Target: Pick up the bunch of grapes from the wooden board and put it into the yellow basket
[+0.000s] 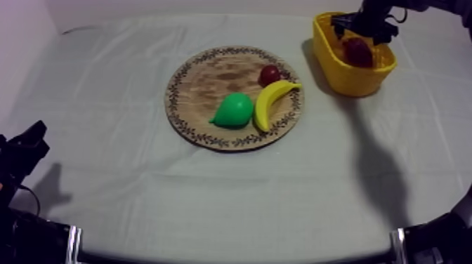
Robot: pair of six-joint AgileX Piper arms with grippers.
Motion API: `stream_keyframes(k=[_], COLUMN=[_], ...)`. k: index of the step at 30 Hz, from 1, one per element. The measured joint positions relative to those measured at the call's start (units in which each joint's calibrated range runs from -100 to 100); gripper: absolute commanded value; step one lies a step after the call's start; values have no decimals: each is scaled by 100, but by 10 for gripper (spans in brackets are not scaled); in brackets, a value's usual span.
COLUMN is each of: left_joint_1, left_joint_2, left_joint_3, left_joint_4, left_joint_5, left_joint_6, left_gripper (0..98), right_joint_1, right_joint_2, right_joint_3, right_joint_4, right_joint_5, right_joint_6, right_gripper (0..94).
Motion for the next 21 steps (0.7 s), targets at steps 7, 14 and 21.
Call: stream_keyframes(k=[7, 14, 21], left_joint_1=[0, 0, 0], left_joint_2=[0, 0, 0], left_joint_3=[0, 0, 0], left_joint_4=[0, 0, 0], left_joint_5=[0, 0, 0], left_joint_6=[0, 0, 0], left_gripper=[1, 1, 1], right_joint_1=[17, 89, 14], right_joint_2=[-486, -1508, -2810], right_joint_3=[560, 1656, 3118], right_joint_4=[66, 167, 322], right_joint_5=[-219, -684, -1220], right_joint_6=[47, 73, 95], right_gripper=[712, 477, 305])
